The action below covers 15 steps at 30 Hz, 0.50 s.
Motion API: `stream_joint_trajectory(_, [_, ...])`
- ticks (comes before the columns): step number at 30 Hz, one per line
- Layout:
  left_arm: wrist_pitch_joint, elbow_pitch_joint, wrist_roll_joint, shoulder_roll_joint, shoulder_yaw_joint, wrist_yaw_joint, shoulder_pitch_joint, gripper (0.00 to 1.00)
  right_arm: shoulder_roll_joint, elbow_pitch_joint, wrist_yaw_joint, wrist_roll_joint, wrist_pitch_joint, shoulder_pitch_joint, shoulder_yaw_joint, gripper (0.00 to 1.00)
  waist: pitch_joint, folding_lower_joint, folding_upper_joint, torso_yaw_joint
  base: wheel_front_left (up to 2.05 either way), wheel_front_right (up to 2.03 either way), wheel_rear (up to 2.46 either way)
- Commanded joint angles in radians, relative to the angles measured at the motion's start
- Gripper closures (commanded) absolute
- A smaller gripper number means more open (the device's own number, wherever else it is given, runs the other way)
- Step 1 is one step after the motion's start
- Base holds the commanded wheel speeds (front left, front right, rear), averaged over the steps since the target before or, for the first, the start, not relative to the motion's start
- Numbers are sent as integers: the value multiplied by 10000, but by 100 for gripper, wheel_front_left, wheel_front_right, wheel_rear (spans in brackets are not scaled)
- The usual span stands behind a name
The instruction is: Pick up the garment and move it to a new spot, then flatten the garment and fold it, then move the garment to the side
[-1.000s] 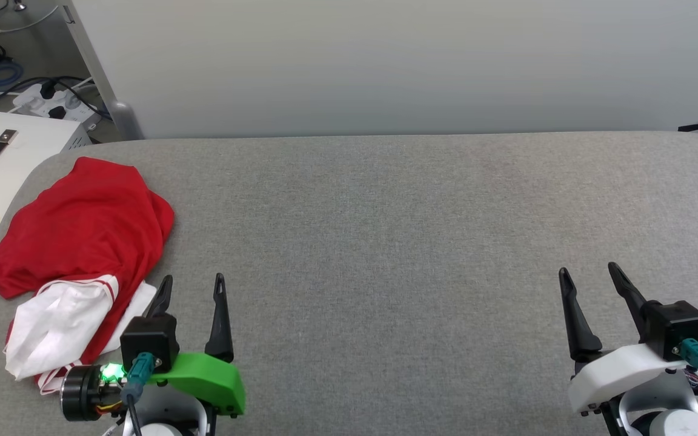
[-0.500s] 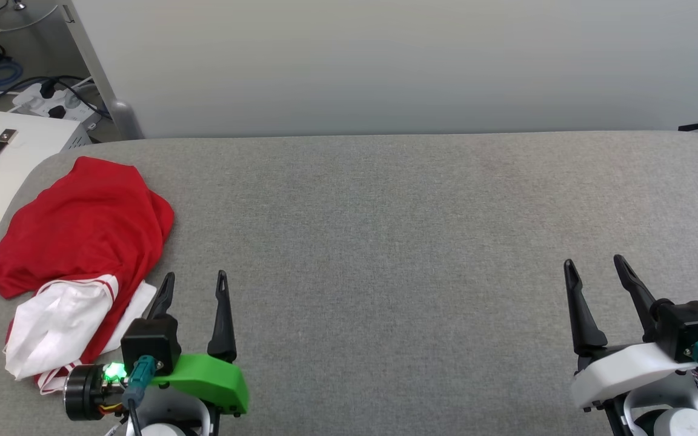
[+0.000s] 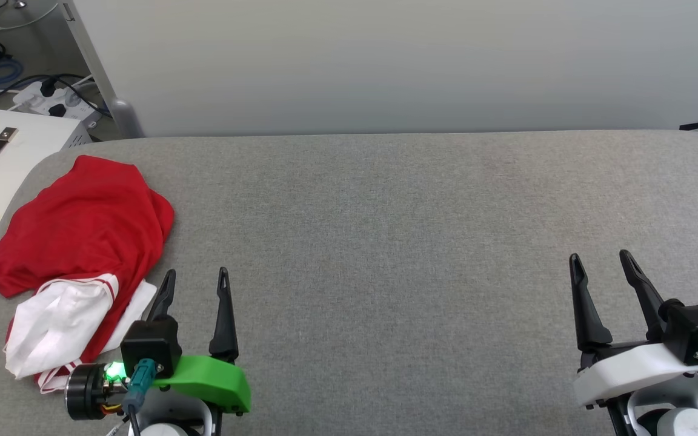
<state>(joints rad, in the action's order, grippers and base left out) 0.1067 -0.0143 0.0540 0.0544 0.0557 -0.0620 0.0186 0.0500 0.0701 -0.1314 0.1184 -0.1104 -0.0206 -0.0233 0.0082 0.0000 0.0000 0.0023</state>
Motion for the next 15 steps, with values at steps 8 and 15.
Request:
stream_joint_trajectory(8, [271, -44, 191, -21, 59, -107, -14, 0, 3, 123, 4, 263, -253, -179, -28, 0, 13, 0, 0, 3, 0, 0, 0])
stream_joint_trajectory(15, [413, -44, 281, -24, 105, -125, -4, 0, 3, 164, 4, 412, -393, -222, -51, 0, 13, 0, 0, 12, 0, 0, 0])
